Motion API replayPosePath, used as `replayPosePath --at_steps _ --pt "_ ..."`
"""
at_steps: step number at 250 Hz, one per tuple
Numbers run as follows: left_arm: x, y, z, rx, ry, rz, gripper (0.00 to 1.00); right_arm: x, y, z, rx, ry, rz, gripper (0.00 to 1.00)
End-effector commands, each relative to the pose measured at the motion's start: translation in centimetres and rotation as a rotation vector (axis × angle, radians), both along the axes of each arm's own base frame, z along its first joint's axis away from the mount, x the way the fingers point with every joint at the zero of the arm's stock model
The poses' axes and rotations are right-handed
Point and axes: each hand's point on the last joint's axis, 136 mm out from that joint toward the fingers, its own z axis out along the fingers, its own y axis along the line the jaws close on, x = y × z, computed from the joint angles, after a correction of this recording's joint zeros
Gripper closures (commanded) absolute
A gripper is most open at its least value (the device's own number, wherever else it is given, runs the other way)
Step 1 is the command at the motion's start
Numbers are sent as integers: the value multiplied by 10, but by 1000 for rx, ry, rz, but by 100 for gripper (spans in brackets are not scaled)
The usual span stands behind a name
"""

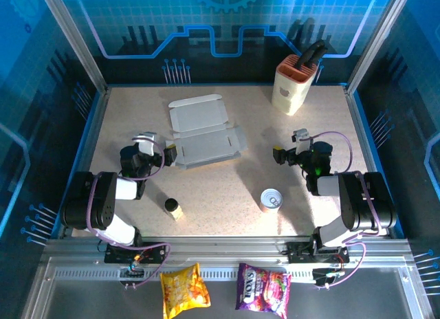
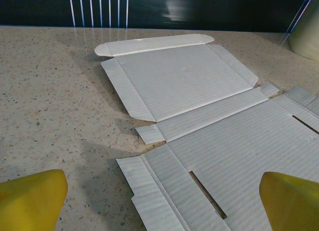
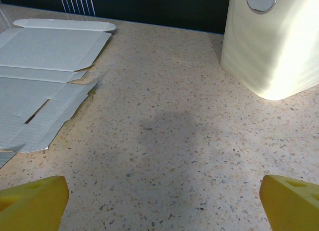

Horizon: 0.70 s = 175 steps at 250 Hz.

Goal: Fold the paper box

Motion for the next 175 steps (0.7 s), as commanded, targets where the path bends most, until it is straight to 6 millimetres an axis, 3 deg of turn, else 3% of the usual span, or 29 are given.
replayPosePath --at_steps 1,100,151,175 --pt "3 3 6 2 -13 3 0 4 -6 8 -25 -17 -36 1" --pt "1 34 34 -4 10 208 0 11 10 31 -143 84 -56 1" --pt "-2 43 52 -62 80 322 0 10 32 45 -40 263 -32 1" --pt "-3 37 59 -130 143 324 0 8 47 47 6 362 -23 1"
